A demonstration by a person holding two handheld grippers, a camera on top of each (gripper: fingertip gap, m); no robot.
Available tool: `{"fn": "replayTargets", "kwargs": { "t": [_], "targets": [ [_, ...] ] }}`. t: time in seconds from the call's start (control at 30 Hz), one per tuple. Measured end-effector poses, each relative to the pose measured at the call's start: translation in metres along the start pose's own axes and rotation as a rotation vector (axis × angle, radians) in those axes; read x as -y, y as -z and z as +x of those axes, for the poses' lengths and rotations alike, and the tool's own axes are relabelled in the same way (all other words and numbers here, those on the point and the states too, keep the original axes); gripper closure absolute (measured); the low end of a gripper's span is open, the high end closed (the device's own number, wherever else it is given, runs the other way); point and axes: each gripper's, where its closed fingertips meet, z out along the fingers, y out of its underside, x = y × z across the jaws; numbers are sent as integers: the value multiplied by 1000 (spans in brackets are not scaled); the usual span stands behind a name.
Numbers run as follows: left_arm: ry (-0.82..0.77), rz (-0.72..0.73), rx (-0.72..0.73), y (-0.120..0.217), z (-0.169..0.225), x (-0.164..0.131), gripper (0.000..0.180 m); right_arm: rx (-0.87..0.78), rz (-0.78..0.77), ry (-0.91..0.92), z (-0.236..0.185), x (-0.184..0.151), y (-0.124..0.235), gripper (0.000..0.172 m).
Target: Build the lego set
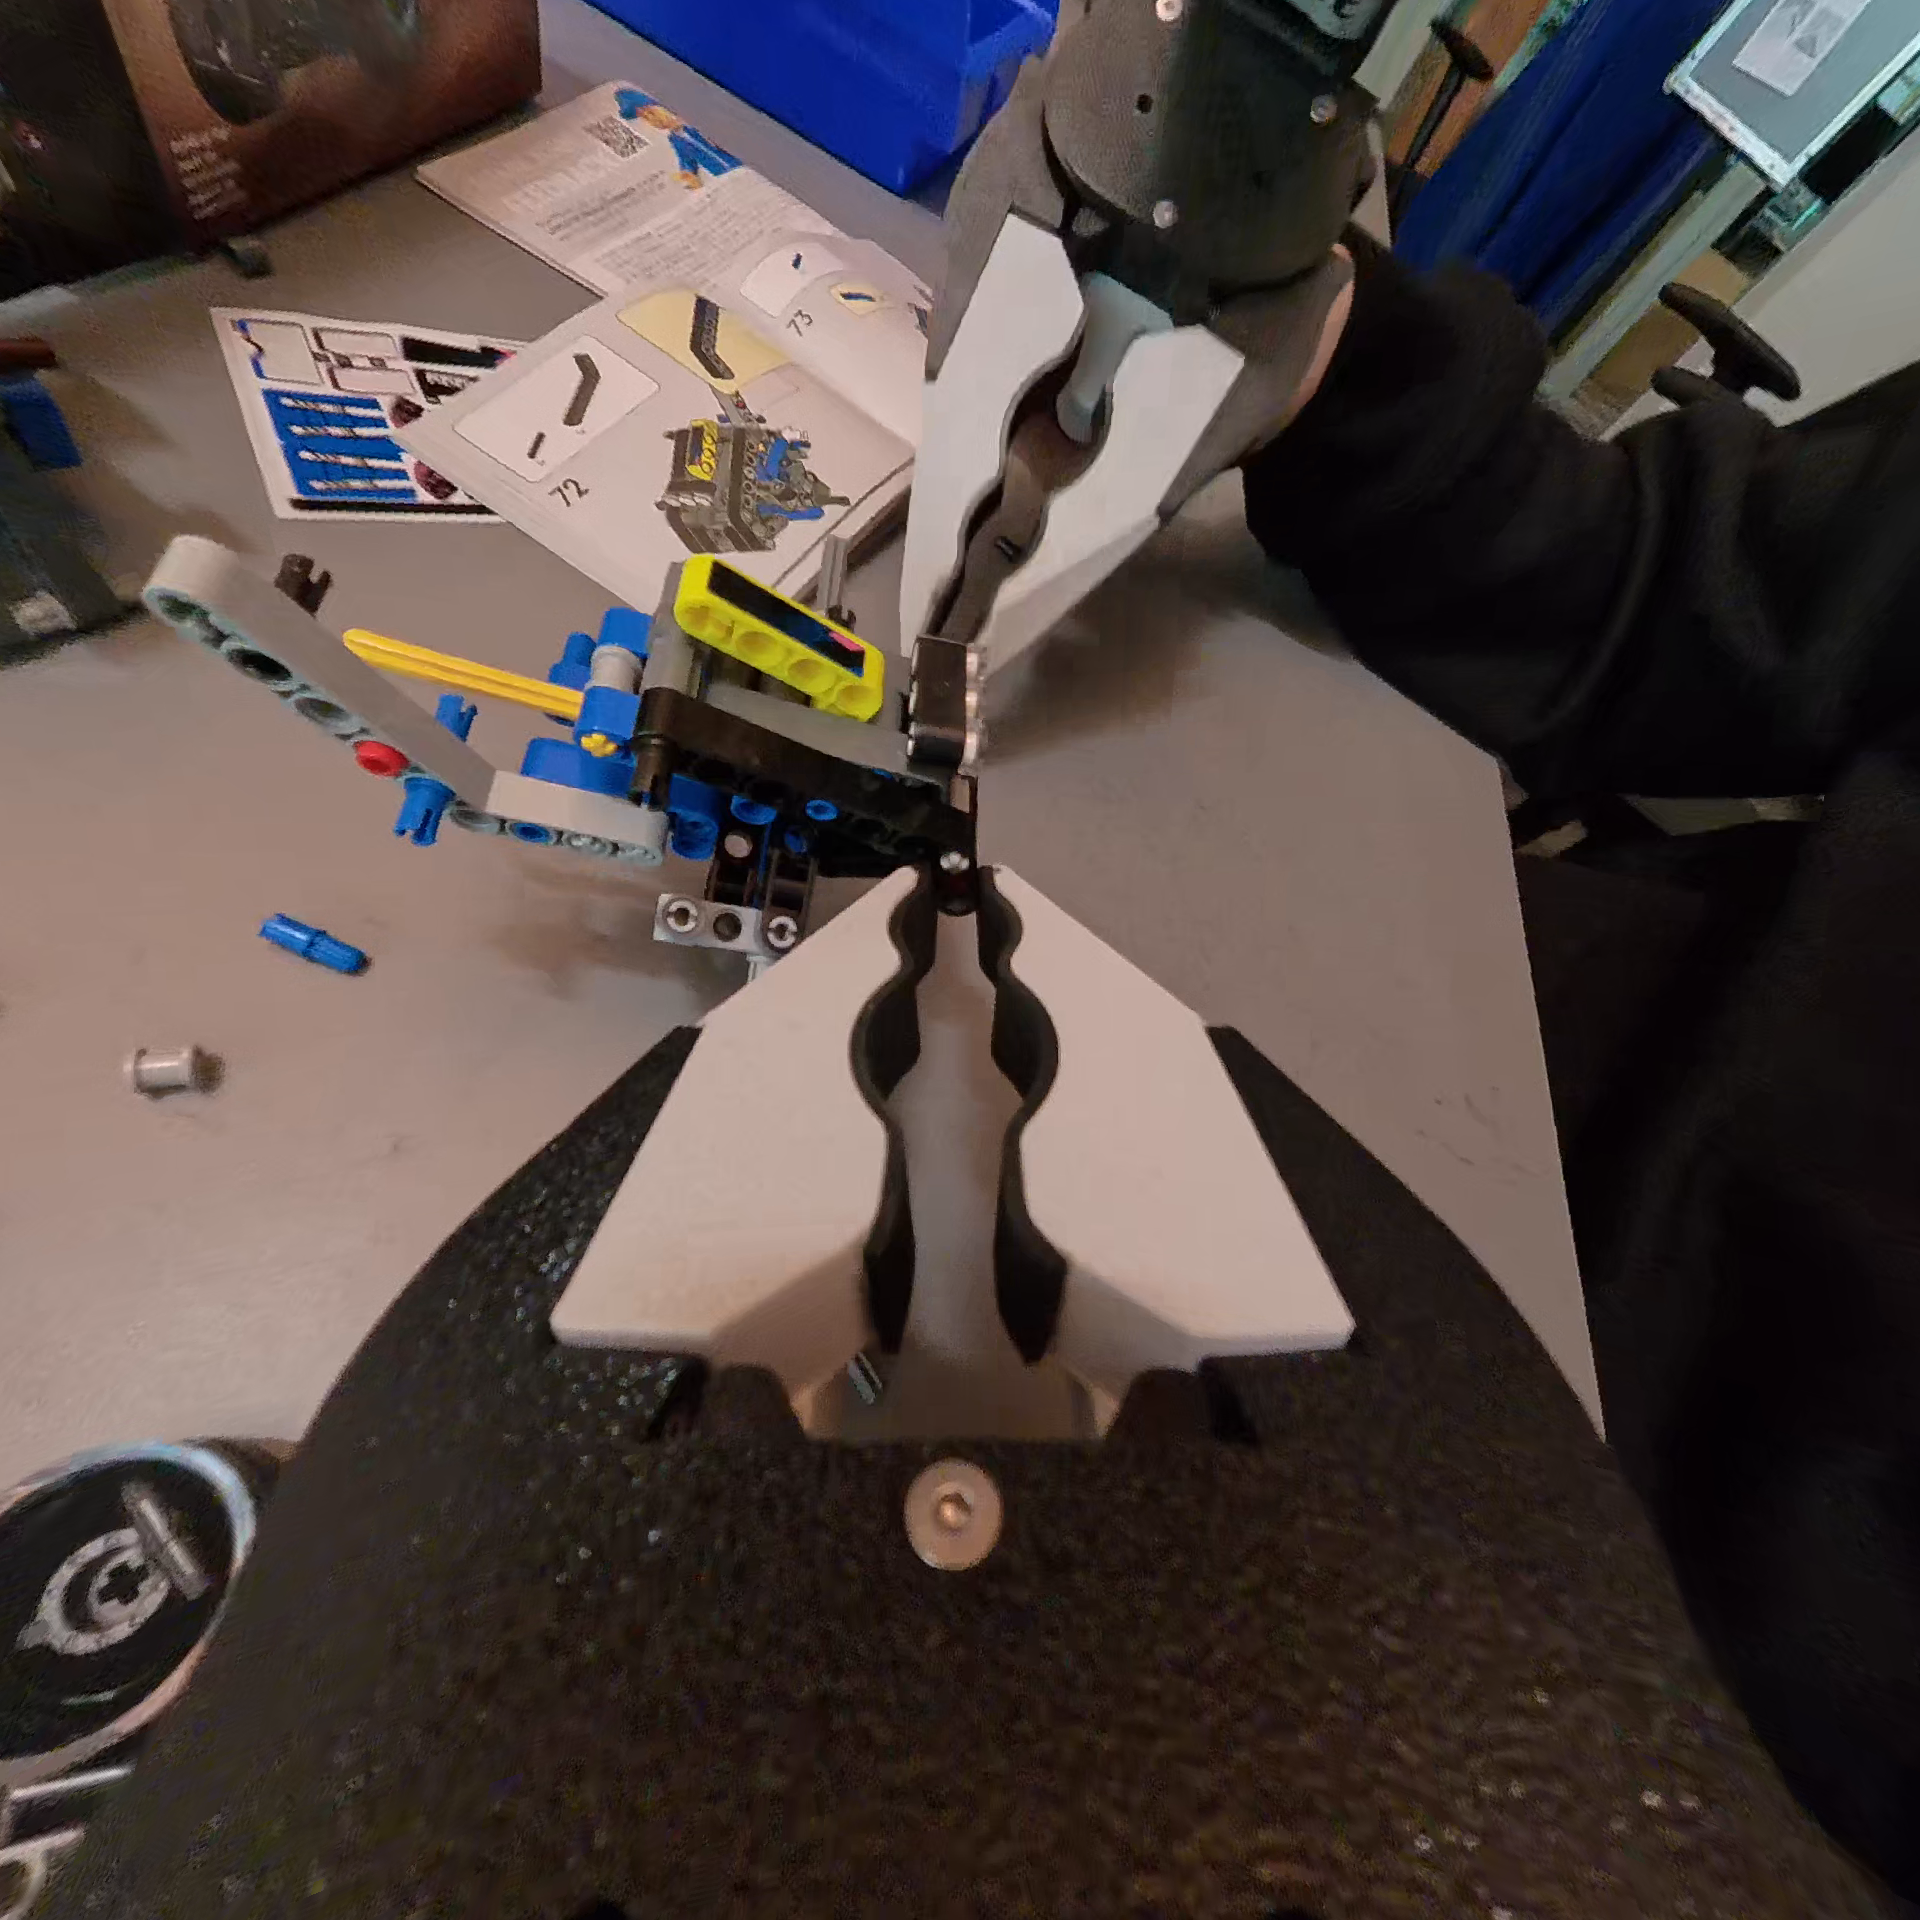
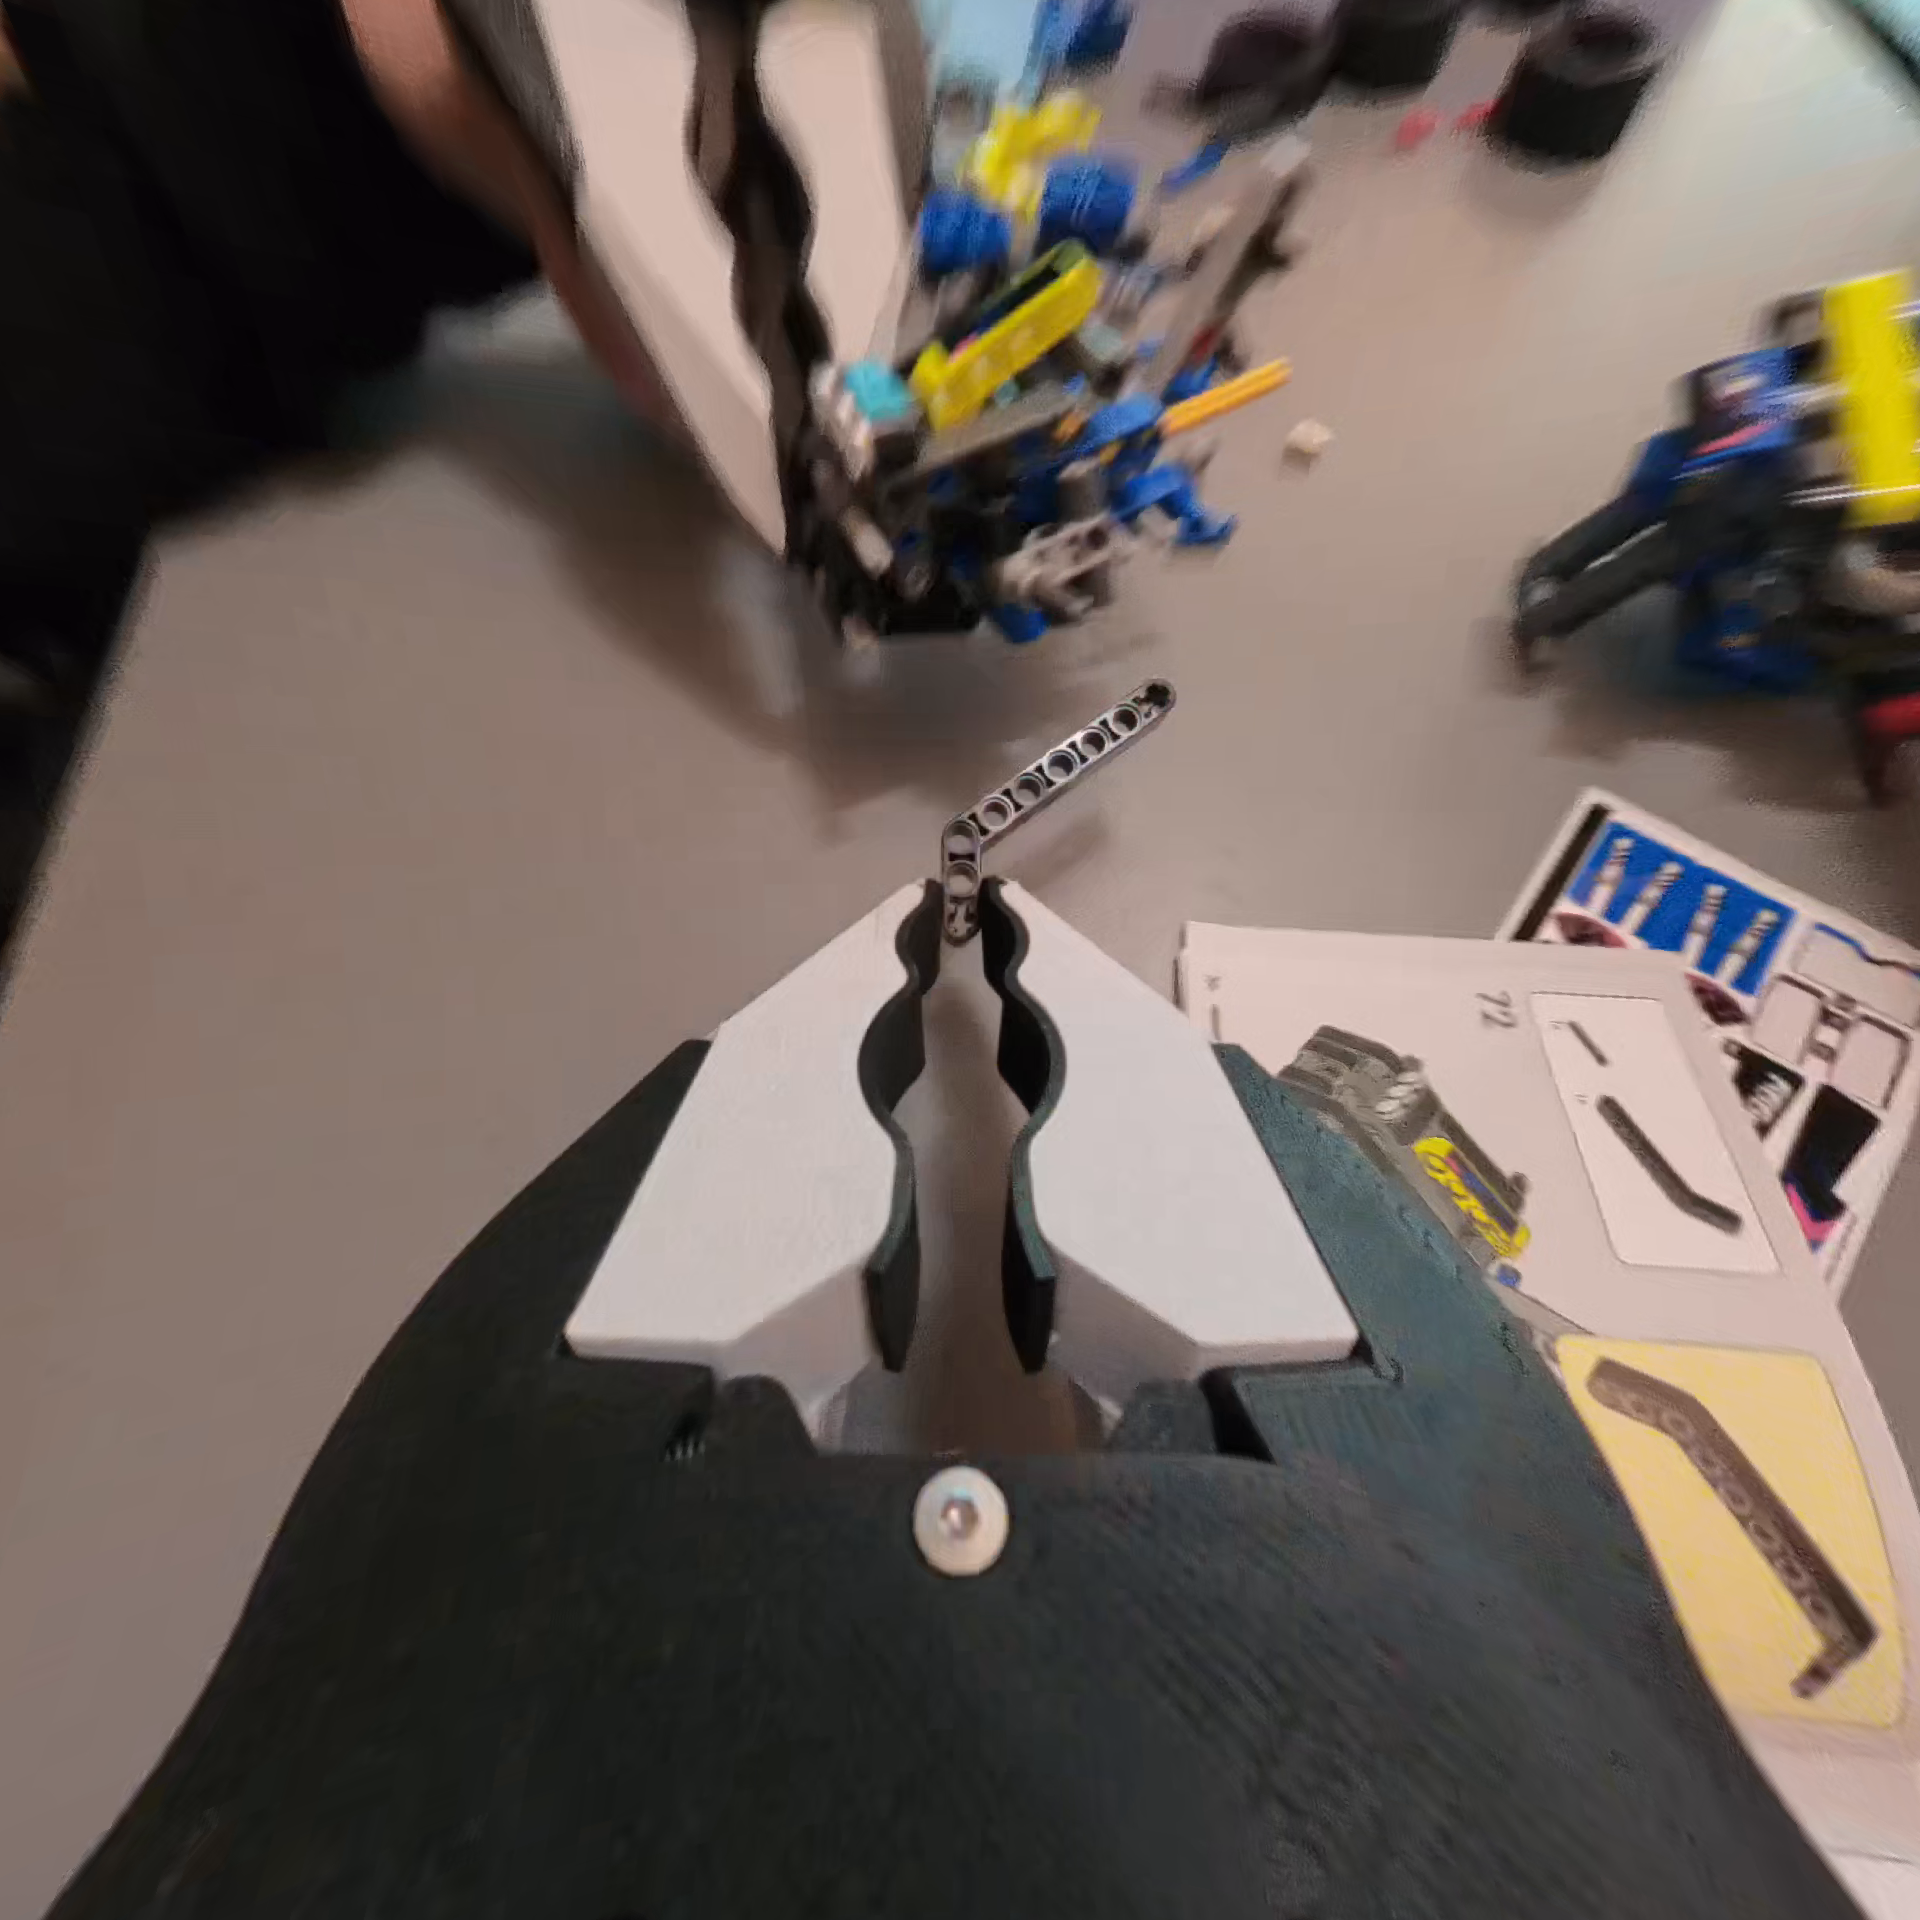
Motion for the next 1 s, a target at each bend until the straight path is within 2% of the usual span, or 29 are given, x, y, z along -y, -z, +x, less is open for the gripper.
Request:
{"fn": "replayTargets", "kwargs": {
  "t": [0.13, 0.23, 0.47, 0.6, 0.73, 0.87, 0.93, 1.0],
  "targets": [
    [58, 105, -49, 4, 2, 12, 177, 79, 471, -120, -8, 68, 38, 168],
    [84, 165, -139, 4, 12, 20, 177, 111, 569, -117, -19, 84, 37, 167],
    [42, 147, -185, 1, 21, 18, 177, 27, 457, -112, -17, 70, 9, 167],
    [10, 105, -184, 3, 22, 11, 177, -117, 543, -78, 4, 75, 24, 167],
    [-26, 8, -210, -1, 29, -2, 177, -69, 454, -11, -3, 61, 11, 167],
    [-9, -52, -130, -7, 18, -10, 177, -35, 320, -40, -9, 46, -4, 167],
    [0, -57, -94, -8, 11, -11, 176, -94, 213, -81, 1, 31, -15, 166],
    [-10, -39, -81, -6, 9, -9, 176, -130, 177, -95, 4, 26, -18, 166]
  ]
}}
